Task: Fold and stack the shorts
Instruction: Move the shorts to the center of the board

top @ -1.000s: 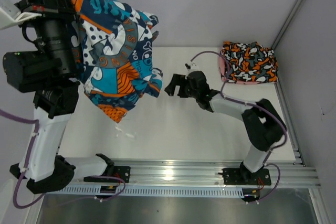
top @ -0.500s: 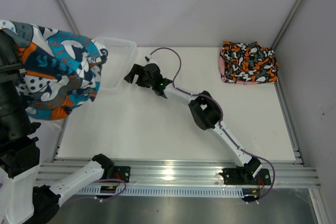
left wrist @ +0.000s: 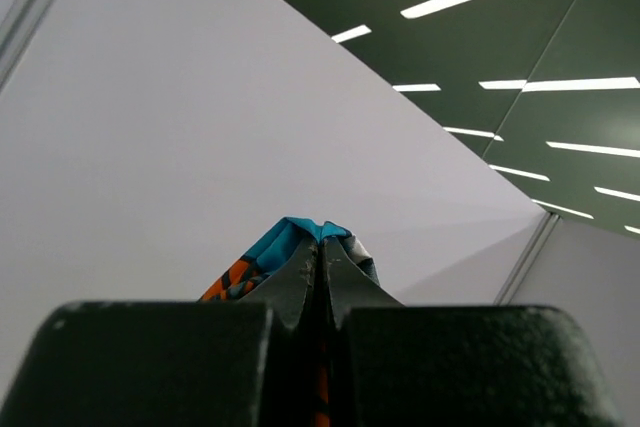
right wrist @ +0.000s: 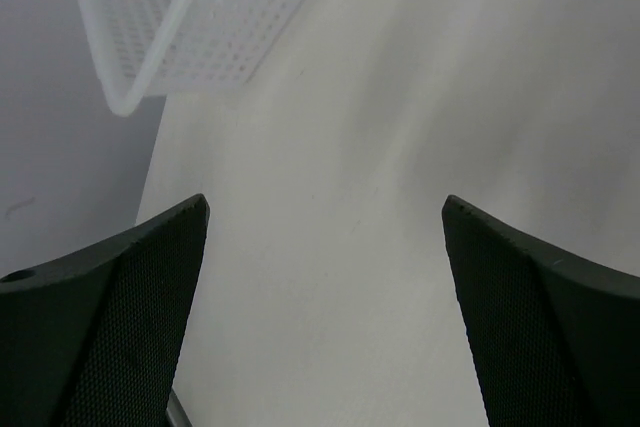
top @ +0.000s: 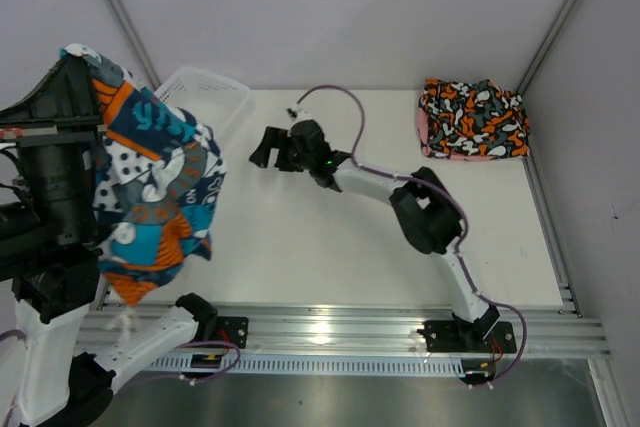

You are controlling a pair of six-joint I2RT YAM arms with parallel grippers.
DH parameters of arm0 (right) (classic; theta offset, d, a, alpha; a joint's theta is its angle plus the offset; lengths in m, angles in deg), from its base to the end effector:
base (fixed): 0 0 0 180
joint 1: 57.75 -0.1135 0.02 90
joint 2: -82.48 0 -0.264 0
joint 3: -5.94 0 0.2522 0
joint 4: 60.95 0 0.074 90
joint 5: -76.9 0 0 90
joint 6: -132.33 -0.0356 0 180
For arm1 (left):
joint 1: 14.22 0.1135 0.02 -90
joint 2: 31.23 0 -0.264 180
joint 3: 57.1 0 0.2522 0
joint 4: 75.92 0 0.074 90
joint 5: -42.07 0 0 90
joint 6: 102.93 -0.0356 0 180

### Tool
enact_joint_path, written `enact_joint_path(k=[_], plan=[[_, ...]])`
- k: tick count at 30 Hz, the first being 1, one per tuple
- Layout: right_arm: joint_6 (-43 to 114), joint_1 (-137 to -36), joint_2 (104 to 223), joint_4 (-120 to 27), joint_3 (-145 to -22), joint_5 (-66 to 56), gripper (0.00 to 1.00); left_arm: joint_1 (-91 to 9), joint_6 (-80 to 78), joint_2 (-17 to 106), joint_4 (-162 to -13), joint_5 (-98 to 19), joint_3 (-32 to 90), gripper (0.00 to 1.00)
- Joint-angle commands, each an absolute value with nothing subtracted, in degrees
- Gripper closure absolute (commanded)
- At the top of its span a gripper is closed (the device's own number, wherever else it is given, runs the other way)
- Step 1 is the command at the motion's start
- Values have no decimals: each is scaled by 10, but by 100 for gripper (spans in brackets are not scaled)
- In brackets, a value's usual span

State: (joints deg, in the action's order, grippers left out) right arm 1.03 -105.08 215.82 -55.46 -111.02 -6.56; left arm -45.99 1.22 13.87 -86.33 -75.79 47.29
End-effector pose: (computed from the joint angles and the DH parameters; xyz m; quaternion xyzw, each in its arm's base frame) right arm 0.3662 0.4032 0.1936 -0.0754 0.8242 0.4245 0.3671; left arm 0.0358 -0.0026 0.5968 -0.1705 0.3714 -0.2767 0.8698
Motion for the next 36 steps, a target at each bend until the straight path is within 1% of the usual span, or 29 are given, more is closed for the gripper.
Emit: enact_joint_path(k=[1,2,3,4,5,7,8,11,12,15,20,24,27,28,29,30,31,32,33,34,35,36], plan=[[59,-1013,2012,-605,-989,-94,0,-462,66,150,-859,-720,451,100],[67,-1010,1954,-605,-957,-101,1,-462,75,148,-860,-716,439,100],[80,-1006,1925,-605,-899,-113,1,-462,95,147,-860,-711,425,100],[87,-998,1895,-602,-873,-118,1,-462,109,145,-859,-702,416,100],[95,-993,1837,-598,-849,-124,0,-462,122,142,-856,-696,397,100],[119,-982,1779,-567,-791,-153,1,-462,168,139,-847,-668,366,100],[127,-977,1722,-555,-775,-158,1,-462,183,139,-843,-656,343,100],[144,-959,1640,-512,-719,-173,0,-463,244,139,-825,-610,281,100],[146,-954,1590,-490,-708,-172,0,-463,268,137,-821,-601,258,100],[160,-942,1505,-432,-679,-178,1,-491,283,126,-805,-602,202,100],[172,-940,1406,-360,-634,-165,1,-578,280,135,-778,-681,144,100],[168,-937,1358,-333,-599,-163,0,-638,268,196,-766,-740,139,100],[168,-935,1343,-307,-596,-170,0,-677,234,289,-763,-773,183,100],[170,-935,1335,-301,-596,-167,1,-680,232,346,-774,-769,207,100],[172,-937,1329,-291,-593,-164,1,-680,236,375,-775,-758,220,98],[173,-941,1320,-289,-578,-164,0,-680,238,402,-775,-728,250,45],[174,-943,1311,-286,-569,-163,1,-678,237,429,-775,-708,263,19],[175,-947,1290,-282,-558,-162,1,-677,228,481,-780,-683,281,6],[177,-950,1279,-279,-549,-164,1,-672,223,506,-795,-655,322,1],[178,-958,1267,-276,-528,-177,1,-664,220,531,-854,-609,380,1],[178,-963,1243,-273,-516,-182,1,-659,218,576,-892,-594,412,1],[182,-969,1233,-271,-498,-184,1,-647,218,595,-974,-571,496,1]])
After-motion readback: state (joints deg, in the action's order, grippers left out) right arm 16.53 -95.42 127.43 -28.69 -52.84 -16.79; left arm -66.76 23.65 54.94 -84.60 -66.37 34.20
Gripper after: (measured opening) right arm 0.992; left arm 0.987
